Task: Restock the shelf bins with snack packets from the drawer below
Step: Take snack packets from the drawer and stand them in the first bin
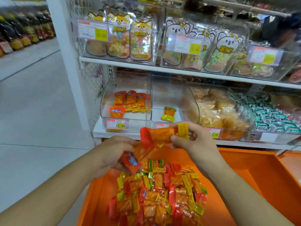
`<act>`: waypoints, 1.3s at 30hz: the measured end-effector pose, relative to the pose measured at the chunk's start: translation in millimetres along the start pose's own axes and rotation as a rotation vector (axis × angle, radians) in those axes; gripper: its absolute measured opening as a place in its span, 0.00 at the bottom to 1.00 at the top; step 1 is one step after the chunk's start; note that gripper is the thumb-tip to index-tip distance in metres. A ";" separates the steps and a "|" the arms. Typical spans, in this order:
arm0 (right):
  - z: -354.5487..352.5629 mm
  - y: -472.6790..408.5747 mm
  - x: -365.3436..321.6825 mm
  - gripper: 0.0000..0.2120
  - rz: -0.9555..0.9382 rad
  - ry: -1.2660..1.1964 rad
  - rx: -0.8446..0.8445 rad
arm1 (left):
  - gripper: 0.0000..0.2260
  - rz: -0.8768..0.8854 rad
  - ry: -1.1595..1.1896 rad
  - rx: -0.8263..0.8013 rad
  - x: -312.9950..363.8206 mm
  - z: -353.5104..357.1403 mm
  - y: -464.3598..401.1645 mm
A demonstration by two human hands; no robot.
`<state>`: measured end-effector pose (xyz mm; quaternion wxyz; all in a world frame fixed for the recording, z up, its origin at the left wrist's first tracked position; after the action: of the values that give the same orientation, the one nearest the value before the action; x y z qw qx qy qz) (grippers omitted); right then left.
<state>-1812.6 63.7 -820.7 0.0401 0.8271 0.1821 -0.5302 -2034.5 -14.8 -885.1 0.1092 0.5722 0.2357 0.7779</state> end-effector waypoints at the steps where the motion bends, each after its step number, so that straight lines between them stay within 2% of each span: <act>1: -0.6 -1.0 -4.4 0.14 -0.053 0.006 -0.011 | 0.13 -0.006 0.025 -0.006 1.9 -1.0 -2.8; 5: 10.1 -1.6 -16.3 0.23 -0.290 0.165 -0.109 | 0.15 -0.034 0.103 -0.109 10.2 2.9 -8.7; 9: 19.7 -2.9 -12.1 0.35 -0.280 0.285 -0.226 | 0.16 -0.040 0.139 -0.145 15.0 -2.6 -13.8; 14: 27.6 -3.4 -16.0 0.38 -0.309 0.394 -0.336 | 0.15 -0.027 0.055 -0.240 20.6 2.2 -10.7; 17: 34.6 -3.3 -14.5 0.36 -0.312 0.424 -0.354 | 0.17 0.035 -0.127 -0.255 18.6 3.6 -10.7; 20: 28.9 -6.2 -10.6 0.34 -0.270 0.426 -0.271 | 0.20 0.011 -0.256 -0.308 13.8 5.3 -9.2; 23: 21.4 -10.5 -3.7 0.34 -0.198 0.339 -0.200 | 0.18 0.063 -0.357 -0.314 16.4 5.1 -6.7; 25: 23.4 -10.0 1.2 0.30 -0.138 0.285 -0.232 | 0.18 0.131 -0.472 -0.289 19.3 4.4 -5.9; 28: 42.2 -0.1 0.1 0.15 -0.133 0.452 -0.384 | 0.18 0.202 -0.621 -0.308 21.8 10.4 -0.2; 30: 52.6 5.5 2.7 0.15 -0.145 0.601 -0.430 | 0.17 0.249 -0.670 -0.318 24.6 14.3 3.4; 32: 55.8 5.8 5.1 0.18 -0.102 0.628 -0.420 | 0.17 0.296 -0.716 -0.277 28.3 14.1 5.7; 34: 55.2 3.7 6.4 0.17 -0.075 0.607 -0.418 | 0.18 0.322 -0.679 -0.208 31.2 10.6 7.6; 39: 53.9 1.9 6.6 0.08 -0.043 0.432 -0.462 | 0.18 0.335 -0.398 -0.060 34.7 6.7 10.2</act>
<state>-1855.9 49.7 -850.2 0.1758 0.8856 0.3195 -0.2878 -2038.3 -6.7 -849.4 0.0399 0.7415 0.0881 0.6639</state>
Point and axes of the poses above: each hand's wrist, its own y-axis away from the middle knuckle, its own z-axis out of the palm, x = y × z, the point moved 7 cm from there along -y, towards the middle knuckle, and after that the axes turned 15 degrees about y, right-handed, at the moved point
